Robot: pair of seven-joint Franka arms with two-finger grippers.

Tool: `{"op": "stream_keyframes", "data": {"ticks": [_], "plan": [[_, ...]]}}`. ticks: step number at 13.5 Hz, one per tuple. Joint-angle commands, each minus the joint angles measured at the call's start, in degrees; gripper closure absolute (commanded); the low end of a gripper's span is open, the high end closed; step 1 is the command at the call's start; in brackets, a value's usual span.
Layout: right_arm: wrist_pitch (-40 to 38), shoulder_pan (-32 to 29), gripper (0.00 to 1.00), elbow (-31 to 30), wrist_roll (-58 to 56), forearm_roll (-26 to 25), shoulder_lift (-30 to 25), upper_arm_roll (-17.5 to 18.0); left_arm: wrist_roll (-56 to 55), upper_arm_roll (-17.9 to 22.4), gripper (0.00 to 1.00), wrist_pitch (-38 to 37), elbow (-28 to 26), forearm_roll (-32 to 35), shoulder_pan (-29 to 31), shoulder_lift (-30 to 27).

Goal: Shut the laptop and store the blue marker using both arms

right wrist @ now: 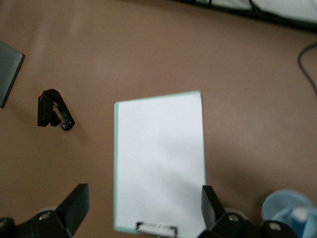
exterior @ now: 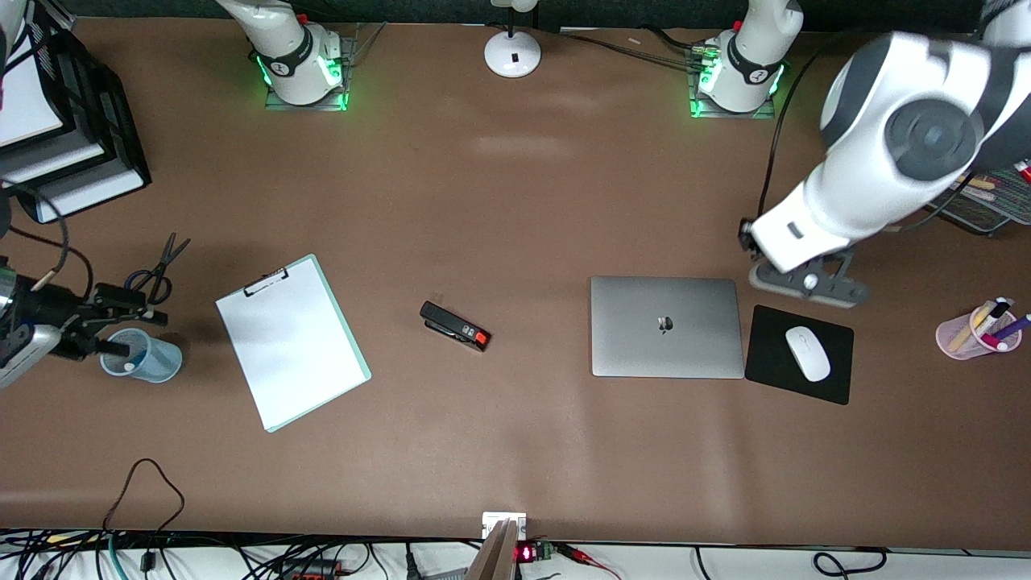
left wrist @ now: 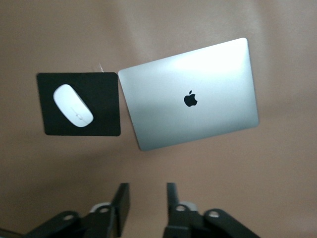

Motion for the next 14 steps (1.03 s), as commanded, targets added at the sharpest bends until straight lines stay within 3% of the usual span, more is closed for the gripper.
{"op": "stream_keyframes", "data": {"ticks": [1, 4, 5, 9, 10, 14], "plan": [[-5.57, 3.18, 0.0, -1.48, 14.53, -5.04, -4.02, -0.38, 3.49, -0.17, 0.0, -4.27, -0.28, 0.23, 0.48, -4.25], [-9.36, 7.14, 0.0, -3.05, 26.94, -13.38, -8.41, -0.29, 8.21, 0.01, 0.0, -6.66, -0.29, -0.12, 3.27, -7.52], [-9.72, 8.19, 0.0, -5.15, 30.28, -13.84, -10.25, -0.29, 8.07, 0.35, 0.0, -6.66, 0.67, -2.03, 3.9, -7.52], [-9.02, 11.72, 0.0, -13.15, 44.36, -19.72, -17.73, -0.21, 7.01, 0.71, 0.0, -4.38, 3.92, -3.37, 3.99, -0.58], [-8.06, 11.72, 0.0, -15.17, 44.55, -20.17, -19.57, -0.21, 6.75, 0.8, 0.0, -4.2, 6.11, -3.37, 4.25, 0.55], [2.12, 11.72, 0.0, -28.78, 44.55, -22.19, -29.59, 0.06, 6.66, 0.71, 0.0, -5.16, 6.13, -3.11, 5.84, 0.57]]}}
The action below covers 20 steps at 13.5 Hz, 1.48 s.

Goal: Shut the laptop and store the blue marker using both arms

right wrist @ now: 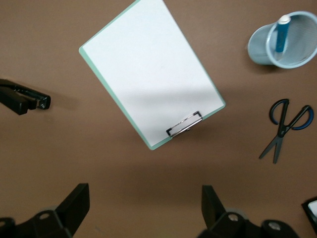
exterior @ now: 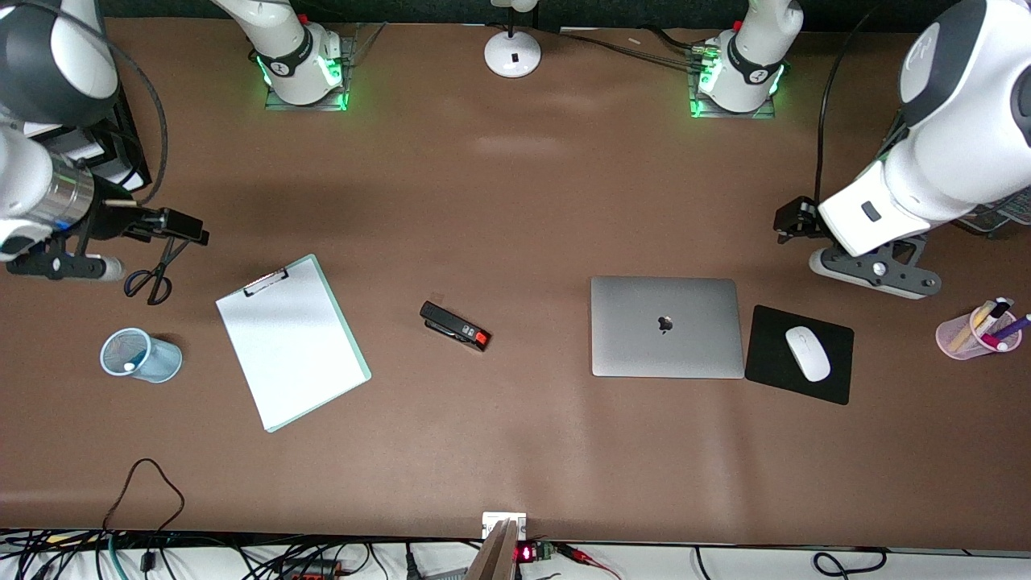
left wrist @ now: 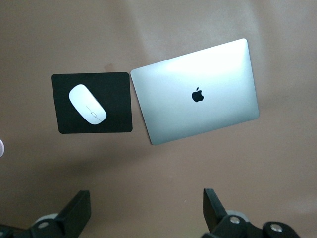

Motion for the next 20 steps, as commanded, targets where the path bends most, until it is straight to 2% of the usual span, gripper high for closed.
{"op": "stream_keyframes", "data": {"ticks": [1, 7, 11, 14, 15, 16, 18, 20], "plan": [[5.38, 0.13, 0.0, -10.09, 0.92, -1.36, -8.2, 0.04, 0.87, -0.29, 0.0, -1.8, 2.37, -0.9, 1.47, 0.25], [3.99, -0.49, 0.0, -5.62, 0.04, -1.45, -8.04, -0.14, -0.71, -0.29, 0.0, -1.44, 2.73, -2.66, 1.91, 0.26], [-6.72, -0.31, 0.0, 1.67, 1.0, -1.27, -8.04, -0.05, 0.08, -0.29, 0.0, -1.53, 2.73, -2.57, 3.05, -1.84], [-8.15, -0.4, 0.0, 2.3, 1.09, -1.45, -9.35, -0.31, 0.08, -0.21, 0.0, -0.92, 2.03, -2.75, 4.29, -2.29], [-8.41, -0.4, 0.0, 2.21, 1.01, -1.54, -9.88, -0.31, -0.01, -0.03, 0.0, -0.05, 1.07, -2.66, 4.29, -3.51], [-9.02, -0.4, 0.0, 2.3, 1.01, -1.54, -9.97, -0.4, -0.1, 0.84, 0.0, 0.48, -2.77, -3.18, 3.51, -6.31], [-9.29, -0.4, 0.0, 2.39, 1.01, -2.85, -9.97, -0.4, 0.34, 8.28, 0.0, 7.48, -13.48, -5.21, -2.01, -13.43], [-9.29, -0.4, 0.0, 2.47, 1.01, -4.52, -9.97, -0.31, 7.07, 9.99, 0.0, 7.96, -13.8, -5.21, -2.57, -13.37]]}}
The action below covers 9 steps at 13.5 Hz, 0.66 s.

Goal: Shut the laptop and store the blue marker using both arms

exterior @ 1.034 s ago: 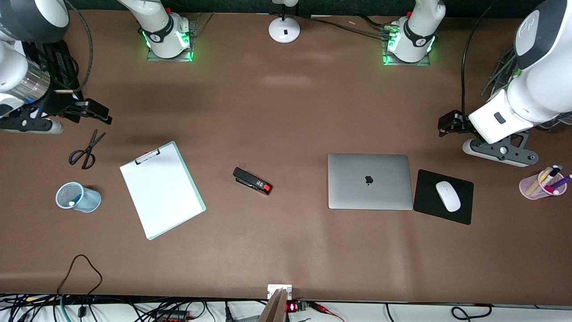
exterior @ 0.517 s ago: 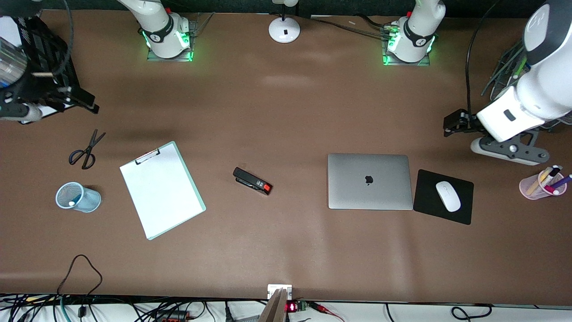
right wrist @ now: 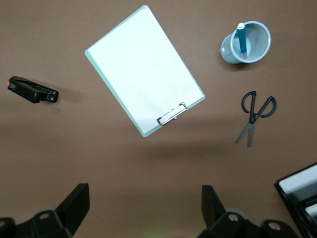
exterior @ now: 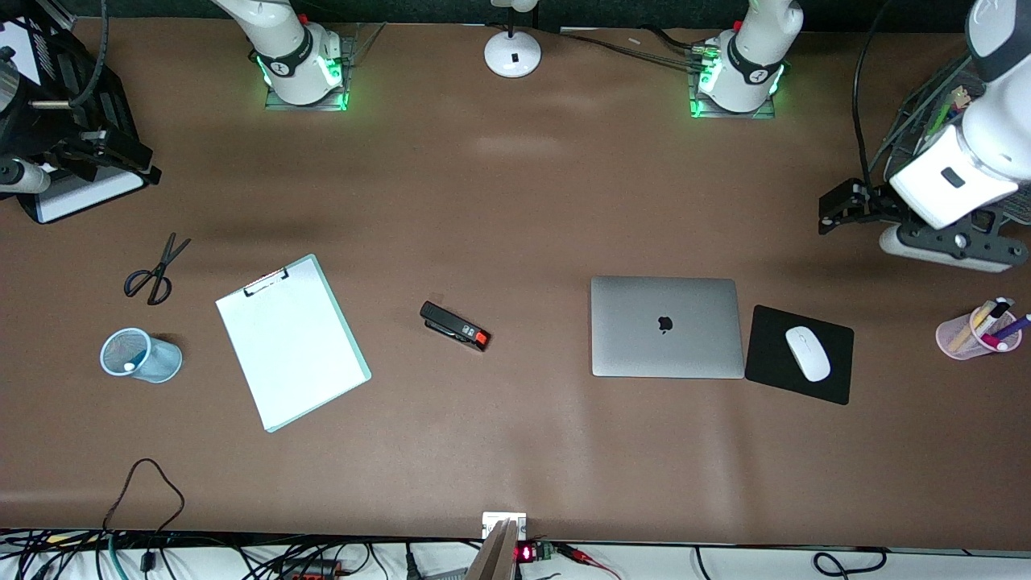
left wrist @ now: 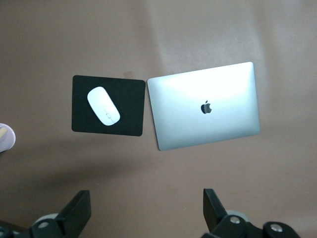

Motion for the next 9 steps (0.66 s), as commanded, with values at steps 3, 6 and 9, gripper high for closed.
{"op": "stream_keyframes", "data": {"ticks": [3, 6, 9], "plan": [[-1.05, -0.2, 0.0, 0.47, 0.77, -3.67, -0.46, 0.7, 2.44, 3.0, 0.0, 2.41, -4.68, -1.05, -1.96, -3.9], [-0.26, -0.21, 0.0, 0.82, 0.25, -2.88, -0.46, 0.44, -0.57, 3.0, 0.0, 1.53, -4.59, -1.05, -1.96, -3.63], [-0.52, -0.03, 0.0, 1.88, 0.07, -2.79, -0.37, 0.7, -0.58, 2.74, 0.0, 0.56, -3.8, -1.14, -1.53, -3.02]]}}
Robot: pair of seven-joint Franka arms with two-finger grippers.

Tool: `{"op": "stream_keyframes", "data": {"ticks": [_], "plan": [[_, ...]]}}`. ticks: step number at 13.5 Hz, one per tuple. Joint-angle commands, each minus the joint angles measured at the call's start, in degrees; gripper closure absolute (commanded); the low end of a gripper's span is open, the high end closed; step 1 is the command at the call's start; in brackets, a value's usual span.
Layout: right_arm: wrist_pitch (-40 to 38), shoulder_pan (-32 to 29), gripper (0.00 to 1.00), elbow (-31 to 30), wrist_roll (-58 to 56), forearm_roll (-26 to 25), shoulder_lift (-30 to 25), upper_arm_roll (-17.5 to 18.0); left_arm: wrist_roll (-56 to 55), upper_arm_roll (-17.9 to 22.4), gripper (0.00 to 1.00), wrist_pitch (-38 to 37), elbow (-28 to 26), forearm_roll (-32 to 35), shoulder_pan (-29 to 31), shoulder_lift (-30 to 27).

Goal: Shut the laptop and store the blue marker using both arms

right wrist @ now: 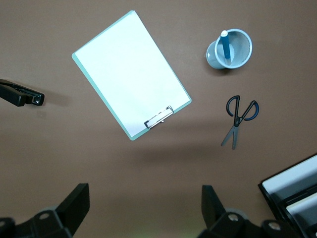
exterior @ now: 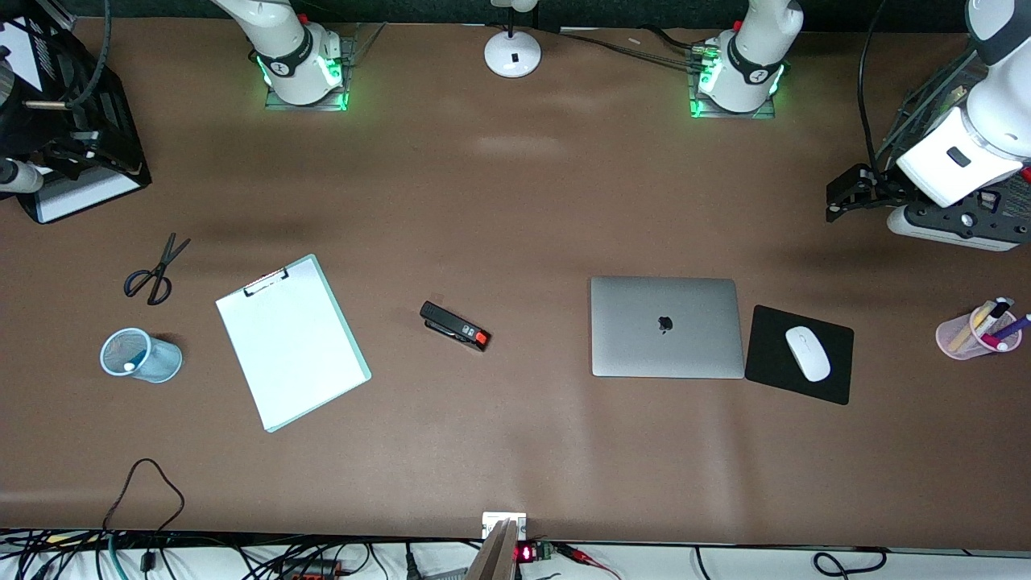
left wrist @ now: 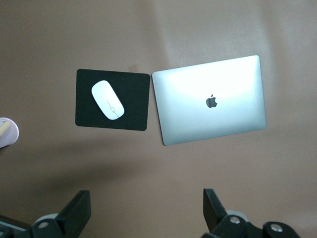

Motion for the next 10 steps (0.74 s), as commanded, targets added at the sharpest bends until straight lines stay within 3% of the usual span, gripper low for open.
{"op": "stream_keyframes", "data": {"ticks": [1, 10], "plan": [[-0.6, -0.05, 0.0, 0.87, 0.0, -0.18, -0.28, 0.5, -0.56, 0.71, 0.0, -1.13, 0.51, -0.99, -0.15, 0.09], [-1.04, 0.04, 0.0, 0.87, 0.0, -0.01, -0.1, 0.58, -2.41, 0.62, 0.0, -3.07, 1.75, -2.13, -0.24, 0.53]]}}
